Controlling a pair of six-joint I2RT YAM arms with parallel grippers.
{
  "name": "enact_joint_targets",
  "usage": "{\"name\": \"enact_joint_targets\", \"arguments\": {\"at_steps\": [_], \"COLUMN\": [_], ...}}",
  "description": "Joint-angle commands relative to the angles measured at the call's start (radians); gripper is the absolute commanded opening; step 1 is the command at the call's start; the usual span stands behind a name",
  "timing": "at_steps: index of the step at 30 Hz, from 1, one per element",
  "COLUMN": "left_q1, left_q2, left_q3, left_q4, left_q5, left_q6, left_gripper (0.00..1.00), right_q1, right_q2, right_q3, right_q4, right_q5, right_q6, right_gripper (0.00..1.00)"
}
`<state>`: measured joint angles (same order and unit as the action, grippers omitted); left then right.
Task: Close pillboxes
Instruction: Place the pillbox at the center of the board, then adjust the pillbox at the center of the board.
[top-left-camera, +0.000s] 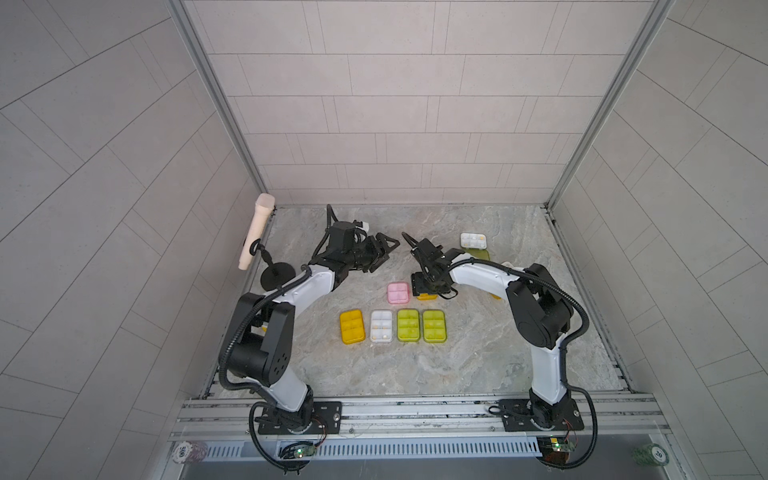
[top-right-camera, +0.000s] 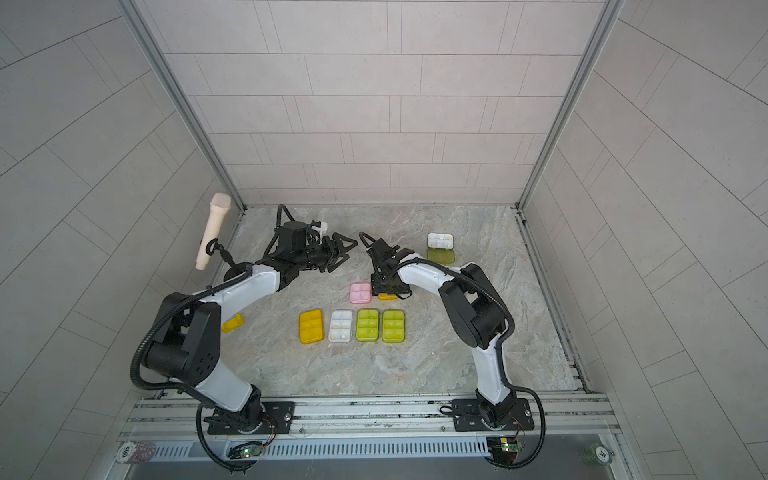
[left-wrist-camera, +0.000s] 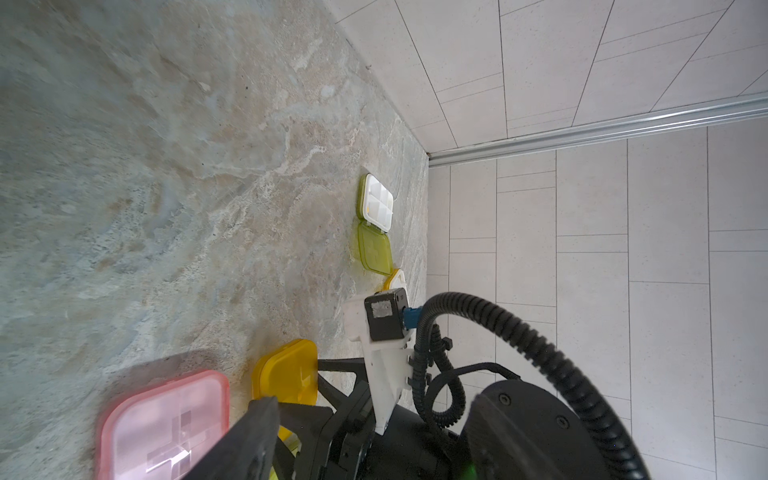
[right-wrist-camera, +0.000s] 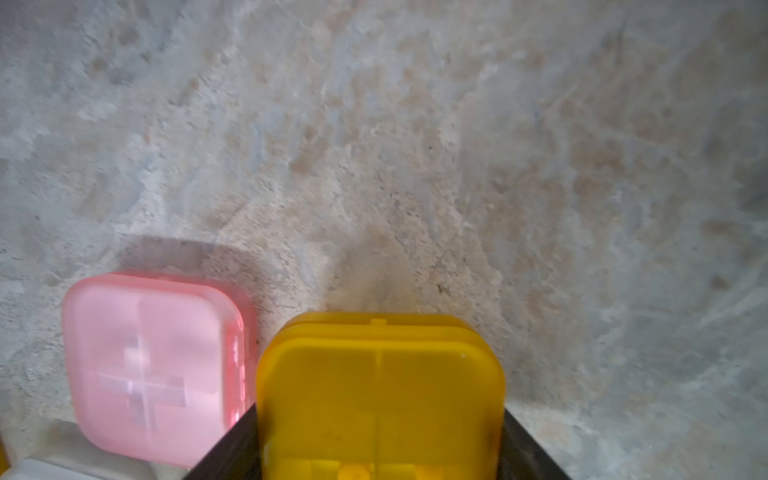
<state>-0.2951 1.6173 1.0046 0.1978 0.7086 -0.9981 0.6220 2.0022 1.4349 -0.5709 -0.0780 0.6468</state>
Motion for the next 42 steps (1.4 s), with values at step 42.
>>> {"name": "enact_joint_targets", "arguments": {"at_steps": [42], "left_q1": [-0.007], "left_q2": [0.020], "left_q3": [-0.015], "left_q4": [0.079], "left_q5": [0.034], "left_q6": [-0.050], "left_gripper": [0.76], "right_q1": [-0.607], "right_q2": [-0.212], "right_q3": [0.000], "right_q4": [-0.126], "right_q5": [-0.059], "right_q6": [-0.168], "right_gripper": [0.99]}}
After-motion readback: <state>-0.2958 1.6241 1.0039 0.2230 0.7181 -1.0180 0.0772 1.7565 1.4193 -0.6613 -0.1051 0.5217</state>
